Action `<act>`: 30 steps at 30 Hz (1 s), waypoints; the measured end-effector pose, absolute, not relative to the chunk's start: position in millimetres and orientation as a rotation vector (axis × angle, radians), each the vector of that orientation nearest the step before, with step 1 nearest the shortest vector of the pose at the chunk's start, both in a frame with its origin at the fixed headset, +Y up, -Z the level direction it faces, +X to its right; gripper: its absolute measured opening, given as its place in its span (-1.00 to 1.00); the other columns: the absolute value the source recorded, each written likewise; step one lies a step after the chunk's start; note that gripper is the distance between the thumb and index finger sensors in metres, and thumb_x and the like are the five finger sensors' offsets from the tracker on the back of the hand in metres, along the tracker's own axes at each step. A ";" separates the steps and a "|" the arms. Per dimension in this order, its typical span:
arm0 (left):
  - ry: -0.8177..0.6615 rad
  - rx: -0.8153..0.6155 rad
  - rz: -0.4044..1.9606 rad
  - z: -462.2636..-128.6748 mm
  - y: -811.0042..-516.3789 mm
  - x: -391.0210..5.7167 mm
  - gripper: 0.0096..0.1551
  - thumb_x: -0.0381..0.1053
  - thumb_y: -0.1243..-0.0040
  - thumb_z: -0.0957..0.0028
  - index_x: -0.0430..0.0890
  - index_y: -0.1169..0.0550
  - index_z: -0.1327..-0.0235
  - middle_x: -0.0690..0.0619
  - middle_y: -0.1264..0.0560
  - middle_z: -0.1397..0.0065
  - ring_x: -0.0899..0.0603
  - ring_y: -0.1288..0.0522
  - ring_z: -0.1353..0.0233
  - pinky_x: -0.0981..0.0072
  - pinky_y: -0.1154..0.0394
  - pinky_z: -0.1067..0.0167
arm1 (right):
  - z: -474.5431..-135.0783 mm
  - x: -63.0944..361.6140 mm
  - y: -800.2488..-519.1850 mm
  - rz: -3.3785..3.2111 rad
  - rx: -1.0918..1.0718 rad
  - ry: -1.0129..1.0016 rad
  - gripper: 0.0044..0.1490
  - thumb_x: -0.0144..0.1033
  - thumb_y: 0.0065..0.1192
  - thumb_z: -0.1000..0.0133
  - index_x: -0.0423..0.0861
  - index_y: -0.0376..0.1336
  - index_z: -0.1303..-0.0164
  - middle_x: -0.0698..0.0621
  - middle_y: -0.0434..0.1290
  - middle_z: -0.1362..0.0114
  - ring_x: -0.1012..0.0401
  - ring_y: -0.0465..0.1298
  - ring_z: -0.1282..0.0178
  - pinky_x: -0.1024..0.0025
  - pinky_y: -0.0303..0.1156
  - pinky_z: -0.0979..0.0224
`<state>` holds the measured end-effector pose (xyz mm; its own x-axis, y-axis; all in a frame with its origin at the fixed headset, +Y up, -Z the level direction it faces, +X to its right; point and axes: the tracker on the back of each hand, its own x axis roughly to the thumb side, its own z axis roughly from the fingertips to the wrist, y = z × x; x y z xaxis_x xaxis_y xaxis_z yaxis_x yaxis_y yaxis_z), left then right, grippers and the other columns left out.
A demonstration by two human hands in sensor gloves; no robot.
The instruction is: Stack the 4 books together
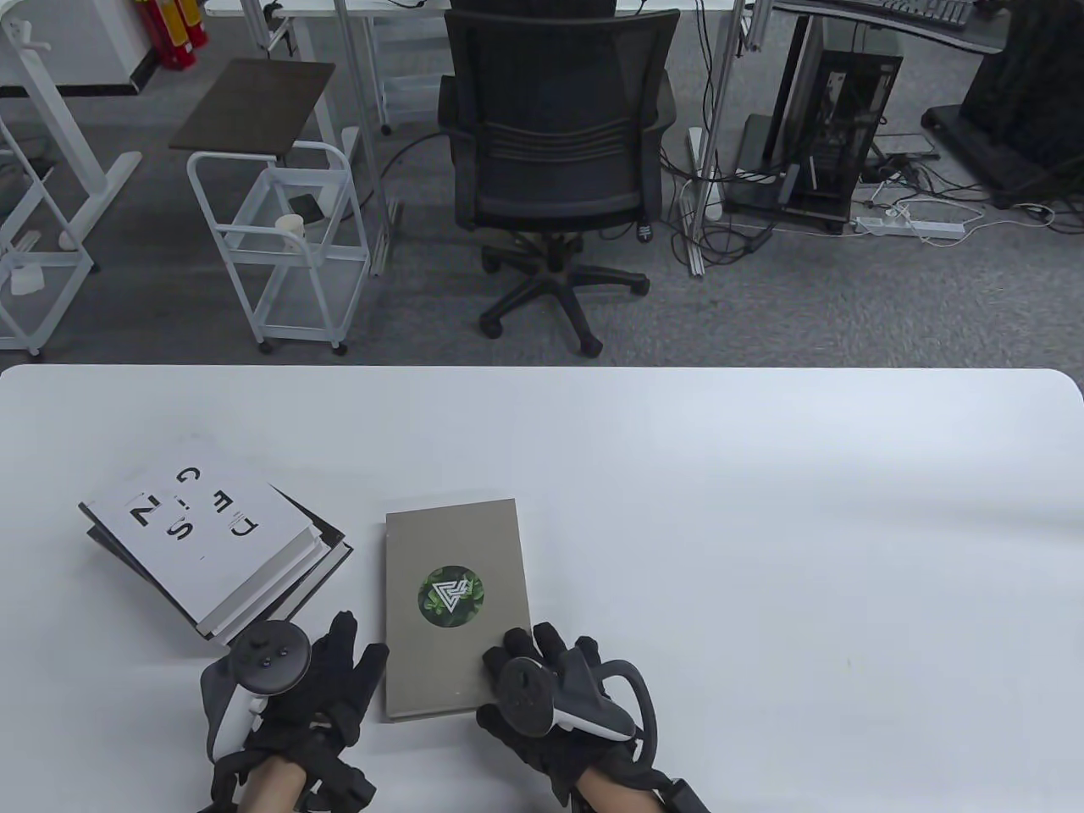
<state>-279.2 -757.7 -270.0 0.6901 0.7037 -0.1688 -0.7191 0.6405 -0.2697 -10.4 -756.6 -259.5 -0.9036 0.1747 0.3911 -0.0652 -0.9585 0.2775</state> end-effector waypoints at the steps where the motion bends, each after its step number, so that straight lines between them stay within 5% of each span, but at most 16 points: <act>1: 0.046 -0.334 0.809 -269.8 -758.1 -278.4 -0.08 0.27 0.09 -0.12 -0.21 -0.01 -0.57 -0.34 -0.07 -0.54 -0.36 -0.43 -0.38 -0.30 -0.37 -0.26 | -259.1 -10.1 -754.0 2.927 0.635 0.371 -0.19 0.26 -0.06 -0.31 0.03 0.08 -0.68 -0.10 0.11 -0.73 -0.17 0.07 -0.71 -0.36 0.07 -0.63; 7: -0.005 -0.349 0.797 -267.2 -757.9 -270.2 -0.09 0.27 0.09 -0.12 -0.21 -0.05 -0.57 -0.34 -0.11 -0.53 -0.35 -0.46 -0.36 -0.30 -0.39 -0.24 | -256.3 -6.7 -739.2 2.947 0.633 0.262 -0.30 0.23 -0.04 -0.31 -0.02 0.38 -0.39 -0.11 0.42 -0.51 -0.14 0.33 -0.56 -0.29 0.22 -0.57; 18: -0.049 -0.359 0.769 -262.9 -760.9 -259.4 -0.13 0.27 0.09 -0.11 -0.24 -0.17 -0.53 -0.31 -0.30 -0.44 -0.30 -0.59 -0.19 -0.25 -0.47 -0.14 | -254.5 -3.3 -728.0 2.915 0.642 0.285 -0.31 0.23 -0.03 -0.30 -0.05 0.53 -0.13 -0.11 0.59 -0.29 -0.11 0.50 -0.38 -0.19 0.34 -0.50; 21: -0.036 -0.358 0.759 -262.1 -761.7 -259.0 -0.13 0.28 0.09 -0.11 -0.28 -0.22 -0.50 -0.28 -0.40 -0.33 -0.25 -0.60 -0.11 -0.22 -0.49 -0.10 | -253.5 4.2 -726.6 2.881 0.552 0.153 -0.24 0.25 -0.05 -0.30 -0.10 0.45 -0.29 -0.14 0.58 -0.34 -0.14 0.46 -0.42 -0.16 0.35 -0.49; 24: 0.003 -0.362 0.734 -260.6 -761.1 -260.3 -0.10 0.33 0.08 -0.09 -0.31 -0.31 -0.44 -0.24 -0.49 -0.20 -0.18 -0.64 0.05 -0.18 -0.54 0.04 | -259.2 16.3 -728.2 2.919 0.387 0.114 -0.04 0.30 -0.06 -0.28 -0.26 0.17 -0.60 -0.32 0.30 -0.57 -0.19 0.43 -0.36 0.04 0.42 -0.32; 27: 0.033 -0.388 0.720 -259.7 -762.4 -261.1 -0.11 0.36 0.06 -0.08 -0.34 -0.46 -0.31 -0.20 -0.62 0.00 -0.13 -0.70 0.27 -0.12 -0.60 0.24 | -266.1 27.2 -733.7 2.942 0.260 0.193 0.06 0.33 -0.07 -0.28 -0.32 0.05 -0.66 -0.40 0.20 -0.59 -0.18 0.41 -0.32 0.12 0.43 -0.25; 30: 0.061 -0.441 0.694 -258.3 -766.6 -259.4 -0.12 0.36 0.05 -0.08 -0.36 -0.54 -0.20 -0.17 -0.69 0.13 -0.10 -0.72 0.41 -0.09 -0.62 0.35 | -271.6 34.6 -743.0 2.955 0.175 0.303 0.04 0.33 -0.07 -0.28 -0.34 0.15 -0.60 -0.42 0.21 -0.58 -0.22 0.39 -0.37 0.08 0.42 -0.28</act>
